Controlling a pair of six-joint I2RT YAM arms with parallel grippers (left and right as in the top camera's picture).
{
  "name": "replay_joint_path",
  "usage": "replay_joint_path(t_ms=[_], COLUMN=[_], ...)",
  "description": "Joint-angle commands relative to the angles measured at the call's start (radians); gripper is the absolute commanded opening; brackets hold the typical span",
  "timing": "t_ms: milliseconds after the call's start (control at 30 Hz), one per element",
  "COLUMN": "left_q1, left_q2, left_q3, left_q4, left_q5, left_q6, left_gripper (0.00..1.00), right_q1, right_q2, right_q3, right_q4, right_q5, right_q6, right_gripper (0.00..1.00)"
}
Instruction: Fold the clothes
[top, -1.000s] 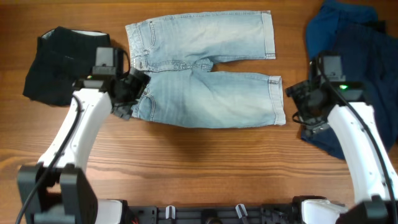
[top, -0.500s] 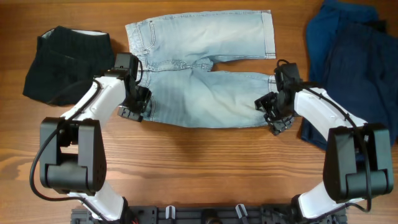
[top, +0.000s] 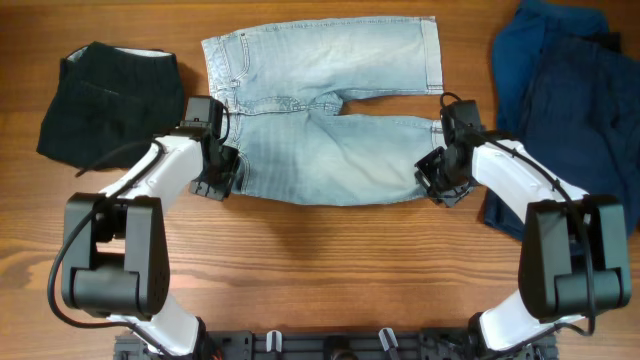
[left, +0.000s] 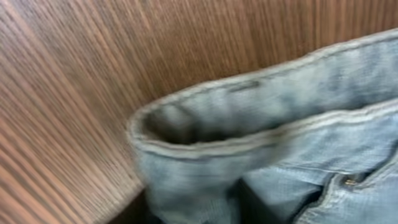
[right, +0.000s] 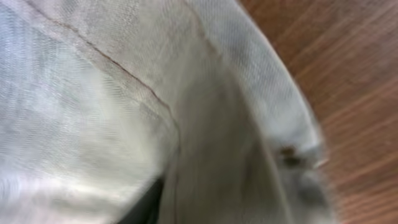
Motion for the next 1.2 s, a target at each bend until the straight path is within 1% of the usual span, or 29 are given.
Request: replay_joint_path(t_ms=[0, 33, 67, 167, 200, 300, 467, 600, 700, 767, 867, 1000, 1067, 1167], left_q1=[0.002, 0.003, 0.007, 0.057, 0.077, 0.079, 0.048, 0.0, -0.018, -0.017, -0.017, -0.017, -0.017, -0.017], left_q2=[0.038, 0.038, 0.038, 0.009, -0.035, -0.165, -0.496, -0.686, -0.755, -0.761, -0.726, -0.624, -0.571, -0.473], left_q3=[-0.052, -0.052, -0.052, -0.05, -0.05, -0.05, -0.05, -0.05, -0.051, -0.051, -0.051, -0.051, -0.051, -0.051], left_q4=[0.007, 0.011, 0.02, 0.042, -0.003, -0.141, -0.349, -0.454, -0.49, -0.495, -0.454, -0.283, -0.216, -0.125], left_q5=[-0.031, -0.03, -0.027, 0.09, 0.147, 0.117, 0.015, -0.008, -0.034, -0.057, -0.097, -0.191, -0.2, -0.23], left_q6=[-0.001, 0.002, 0.003, 0.136, 0.174, 0.183, 0.183, 0.183, 0.183, 0.182, 0.182, 0.182, 0.182, 0.182], left_gripper=[0.13, 0.07, 0.04, 0.04, 0.04, 0.04, 0.04, 0.04, 0.04, 0.04, 0.04, 0.04, 0.04, 0.04], right_q1=[0.0, -0.002, -0.006, -0.035, -0.043, -0.044, -0.044, -0.044, -0.044, -0.044, -0.044, -0.044, -0.043, -0.043], right_q2=[0.047, 0.046, 0.046, -0.008, -0.07, -0.225, -0.499, -0.661, -0.729, -0.735, -0.679, -0.513, -0.422, -0.267], right_q3=[-0.013, -0.013, -0.011, 0.029, 0.036, 0.036, 0.035, 0.035, 0.035, 0.035, 0.035, 0.035, 0.035, 0.035], right_q4=[0.009, 0.01, 0.016, -0.061, -0.101, -0.198, -0.374, -0.51, -0.546, -0.508, -0.351, -0.096, 0.019, 0.266], right_q5=[0.037, 0.037, 0.036, 0.036, 0.036, 0.028, 0.026, 0.034, 0.068, 0.106, 0.158, 0.156, 0.139, 0.031], right_q6=[-0.091, -0.09, -0.09, -0.1, -0.113, -0.113, -0.115, -0.117, -0.117, -0.117, -0.119, -0.212, -0.242, -0.34], right_gripper=[0.04, 0.04, 0.04, 0.04, 0.04, 0.04, 0.04, 0.04, 0.04, 0.04, 0.04, 0.04, 0.05, 0.04])
